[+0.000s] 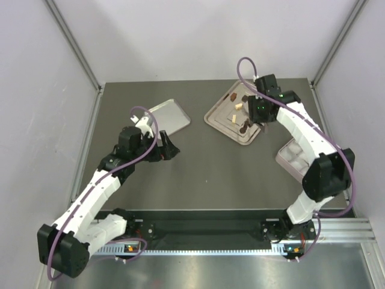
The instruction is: Pack the chocolate
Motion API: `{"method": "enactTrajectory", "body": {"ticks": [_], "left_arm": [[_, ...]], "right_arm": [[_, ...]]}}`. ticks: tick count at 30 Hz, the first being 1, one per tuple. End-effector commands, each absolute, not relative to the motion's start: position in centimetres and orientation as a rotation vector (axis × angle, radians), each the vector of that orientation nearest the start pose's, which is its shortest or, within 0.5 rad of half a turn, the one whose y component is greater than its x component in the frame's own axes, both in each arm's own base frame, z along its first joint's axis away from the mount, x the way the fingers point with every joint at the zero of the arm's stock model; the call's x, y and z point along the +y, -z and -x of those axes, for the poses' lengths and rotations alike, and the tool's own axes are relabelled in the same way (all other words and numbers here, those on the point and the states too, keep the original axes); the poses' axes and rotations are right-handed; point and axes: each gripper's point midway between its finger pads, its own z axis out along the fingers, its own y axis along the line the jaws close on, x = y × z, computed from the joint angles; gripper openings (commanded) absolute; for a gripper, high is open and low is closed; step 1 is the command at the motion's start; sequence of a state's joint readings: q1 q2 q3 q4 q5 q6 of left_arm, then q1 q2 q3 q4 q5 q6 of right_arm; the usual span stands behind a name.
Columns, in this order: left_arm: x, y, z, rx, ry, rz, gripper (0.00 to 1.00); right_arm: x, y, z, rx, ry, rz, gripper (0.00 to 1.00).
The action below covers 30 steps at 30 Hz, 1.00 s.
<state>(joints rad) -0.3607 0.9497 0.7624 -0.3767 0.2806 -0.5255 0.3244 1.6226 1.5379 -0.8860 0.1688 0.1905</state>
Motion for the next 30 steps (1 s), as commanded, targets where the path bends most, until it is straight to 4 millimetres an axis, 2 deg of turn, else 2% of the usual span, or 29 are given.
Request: {"method": "enactTrajectory", "body": {"ticks": [1, 2, 4, 5, 6, 8, 9, 11, 12, 13, 19, 24, 30], "left_arm": [[-17.8, -20.0, -27.6, 2.118, 0.825, -0.043, 0.96], [-17.8, -19.9, -27.7, 2.119, 0.814, -0.05, 0.96], [-17.3, -18.8, -28.0, 2.148, 0.77, -0.042, 0.96], [-17.2, -18.4, -28.0, 2.163, 0.758, -0.036, 0.96], [-17.1, -17.9, -28.0, 2.18, 0.752, -0.03, 0.96], [-17.0, -17.2, -27.7, 2.22, 0.739, -0.023, 0.96], [-16.9, -16.9, -27.6, 2.24, 0.726, -0.03, 0.96], [-16.8, -17.3, -27.6, 2.255, 0.716, -0.044, 0.96], [-16.7, -17.0, -27.2, 2.29, 0.708, -0.052, 0.96], [-16.9, -17.8, -27.2, 2.279, 0.71, -0.083, 0.96], [-16.0, -19.1, -27.3, 2.265, 0.633, -0.17, 0.96], [-16.1, -18.6, -27.3, 2.26, 0.638, -0.179, 0.97], [-15.8, -18.5, -27.5, 2.258, 0.614, -0.174, 0.97]], "right_arm": [[8.2, -20.3, -41.6, 2.444, 0.085, 0.005, 0.51], [7.9, -21.1, -42.6, 2.42, 0.085, -0.018, 0.51], [6.8, -20.4, -44.2, 2.425, 0.117, -0.062, 0.5], [6.7, -21.1, -45.1, 2.401, 0.113, -0.079, 0.5], [6.0, -20.3, -46.0, 2.411, 0.125, -0.106, 0.5], [5.7, -20.6, -47.0, 2.397, 0.13, -0.127, 0.49], [5.4, -19.9, -47.5, 2.409, 0.141, -0.134, 0.49], [5.3, -19.6, -48.2, 2.4, 0.147, -0.137, 0.49], [5.2, -18.8, -48.5, 2.414, 0.157, -0.136, 0.49], [5.2, -18.6, -48.7, 2.412, 0.154, -0.139, 0.49], [4.9, -16.1, -49.1, 2.446, 0.174, -0.14, 0.49], [5.0, -14.9, -49.2, 2.46, 0.165, -0.144, 0.49], [4.9, -13.8, -48.5, 2.488, 0.17, -0.157, 0.48]]}}
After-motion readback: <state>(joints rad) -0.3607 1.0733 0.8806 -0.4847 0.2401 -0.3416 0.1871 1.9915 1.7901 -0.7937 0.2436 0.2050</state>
